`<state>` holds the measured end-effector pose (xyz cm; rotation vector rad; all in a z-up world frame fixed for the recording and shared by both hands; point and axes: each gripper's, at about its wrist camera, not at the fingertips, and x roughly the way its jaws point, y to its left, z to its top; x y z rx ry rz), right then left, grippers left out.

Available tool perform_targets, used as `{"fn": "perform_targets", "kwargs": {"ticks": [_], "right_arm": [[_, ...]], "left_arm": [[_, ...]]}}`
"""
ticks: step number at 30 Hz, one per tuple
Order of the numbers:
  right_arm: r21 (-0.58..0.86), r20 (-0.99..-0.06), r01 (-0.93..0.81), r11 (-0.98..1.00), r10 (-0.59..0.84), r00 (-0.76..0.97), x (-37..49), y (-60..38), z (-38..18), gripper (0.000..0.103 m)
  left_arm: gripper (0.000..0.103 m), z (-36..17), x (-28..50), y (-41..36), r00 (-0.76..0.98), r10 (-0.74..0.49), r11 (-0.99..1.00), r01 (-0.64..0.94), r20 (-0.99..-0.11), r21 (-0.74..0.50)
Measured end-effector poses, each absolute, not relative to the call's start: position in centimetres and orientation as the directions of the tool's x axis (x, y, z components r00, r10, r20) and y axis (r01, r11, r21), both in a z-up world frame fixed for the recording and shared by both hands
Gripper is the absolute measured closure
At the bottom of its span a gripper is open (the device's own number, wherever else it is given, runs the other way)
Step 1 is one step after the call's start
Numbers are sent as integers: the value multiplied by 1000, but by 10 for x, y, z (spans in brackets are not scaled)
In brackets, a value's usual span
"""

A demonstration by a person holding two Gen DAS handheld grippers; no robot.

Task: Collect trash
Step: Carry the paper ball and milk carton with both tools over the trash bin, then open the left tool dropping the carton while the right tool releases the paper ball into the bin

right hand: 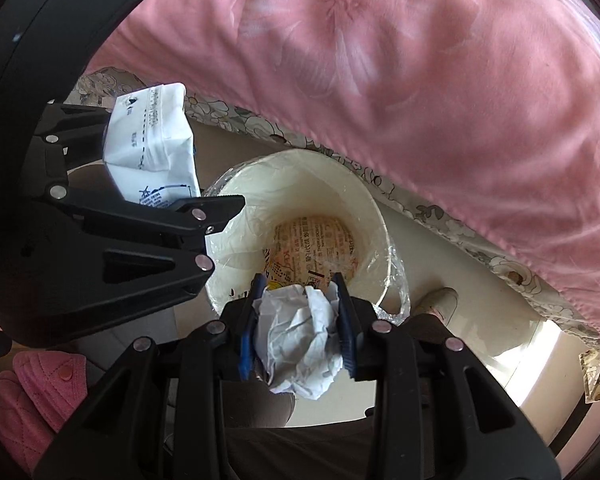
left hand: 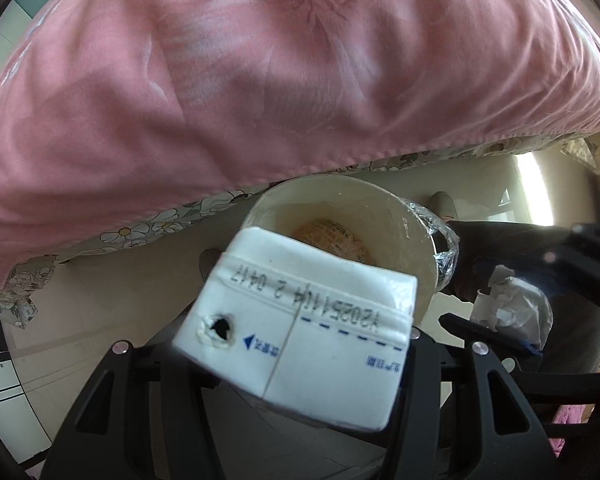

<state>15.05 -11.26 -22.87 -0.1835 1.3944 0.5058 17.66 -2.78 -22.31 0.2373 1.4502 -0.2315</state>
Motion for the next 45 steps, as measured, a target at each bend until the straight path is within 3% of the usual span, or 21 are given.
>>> {"fn": "perform_targets", "kwargs": {"ticks": [15,27,34,45], "right_arm": [[266,-964,-324,908,250,-92,166,-98,-344,68],[275,-961,-263,925,252,-116,183,-93,-420,68],[269,-962,-253,929,250,-107,189,-95,-447,68],[230,-973,-288,930,213,-88,185,-80,-440,66]], "left_arm": [[48,-316,194,-18,-41,-42,982,184,-998,-49],[48,-371,201,-8,-83,-52,992,106,-995,-61],[47,-398,205,-6,-90,-59,994,90,-994,-68],[47,-422,208,-5,-129,-64,995,74,-990,-73]]}}
